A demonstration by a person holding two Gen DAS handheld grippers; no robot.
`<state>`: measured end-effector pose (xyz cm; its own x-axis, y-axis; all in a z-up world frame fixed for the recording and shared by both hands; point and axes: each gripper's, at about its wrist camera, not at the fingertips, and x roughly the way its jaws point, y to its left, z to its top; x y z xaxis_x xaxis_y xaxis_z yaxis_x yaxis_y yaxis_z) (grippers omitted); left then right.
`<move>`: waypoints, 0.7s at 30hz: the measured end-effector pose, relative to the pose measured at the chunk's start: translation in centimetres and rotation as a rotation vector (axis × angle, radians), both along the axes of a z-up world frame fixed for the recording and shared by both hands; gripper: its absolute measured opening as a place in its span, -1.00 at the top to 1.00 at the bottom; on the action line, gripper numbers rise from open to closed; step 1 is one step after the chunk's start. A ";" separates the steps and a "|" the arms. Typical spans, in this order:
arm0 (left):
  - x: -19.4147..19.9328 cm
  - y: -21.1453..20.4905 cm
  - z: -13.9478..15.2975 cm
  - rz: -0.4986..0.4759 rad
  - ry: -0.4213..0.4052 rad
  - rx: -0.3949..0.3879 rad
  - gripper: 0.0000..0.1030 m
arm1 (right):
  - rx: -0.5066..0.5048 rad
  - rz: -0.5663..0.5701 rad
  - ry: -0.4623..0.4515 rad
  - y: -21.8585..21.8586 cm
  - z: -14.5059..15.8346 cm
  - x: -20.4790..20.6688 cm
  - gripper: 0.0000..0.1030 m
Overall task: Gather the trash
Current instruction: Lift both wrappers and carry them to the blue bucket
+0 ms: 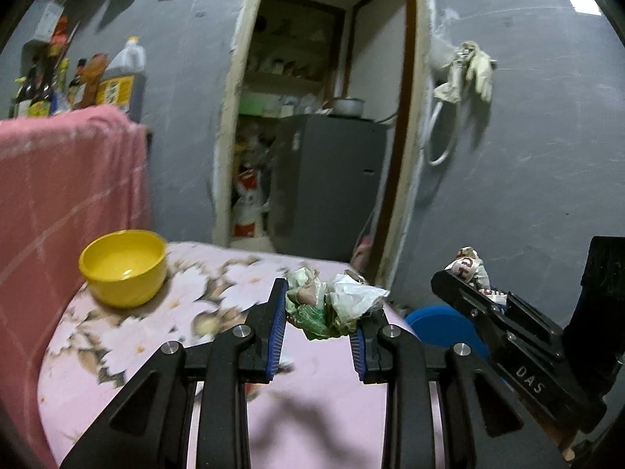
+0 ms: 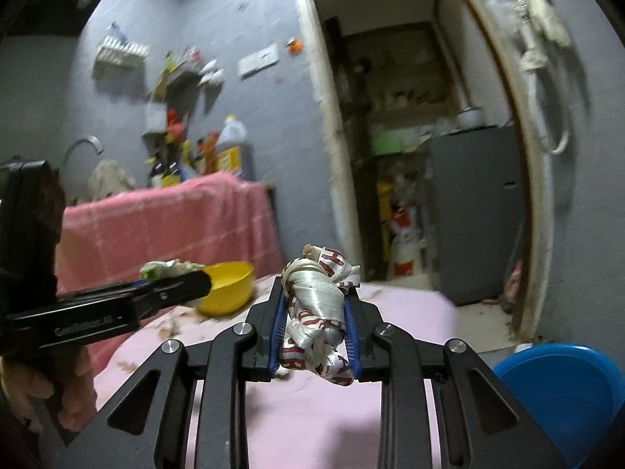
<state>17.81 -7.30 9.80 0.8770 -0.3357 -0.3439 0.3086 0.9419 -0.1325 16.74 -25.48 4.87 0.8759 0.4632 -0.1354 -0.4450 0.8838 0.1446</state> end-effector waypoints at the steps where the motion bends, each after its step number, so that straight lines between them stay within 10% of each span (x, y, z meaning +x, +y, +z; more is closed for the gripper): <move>1: 0.1 -0.7 0.3 -0.013 -0.010 0.002 0.52 | 0.005 -0.023 -0.009 -0.6 0.1 0.0 0.54; 11: 2.7 -7.5 1.0 -0.165 -0.020 0.000 0.51 | 0.079 -0.308 -0.036 -7.2 0.6 -0.5 0.53; 21: 7.7 -15.3 -0.7 -0.300 0.152 0.019 0.51 | 0.173 -0.500 0.126 -13.2 -1.1 1.0 0.51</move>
<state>25.54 -22.57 9.08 0.6782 -0.5631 -0.4722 0.5502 0.8150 -0.1817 17.77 -38.71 3.74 0.9770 0.0192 -0.2123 0.0536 0.9418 0.3319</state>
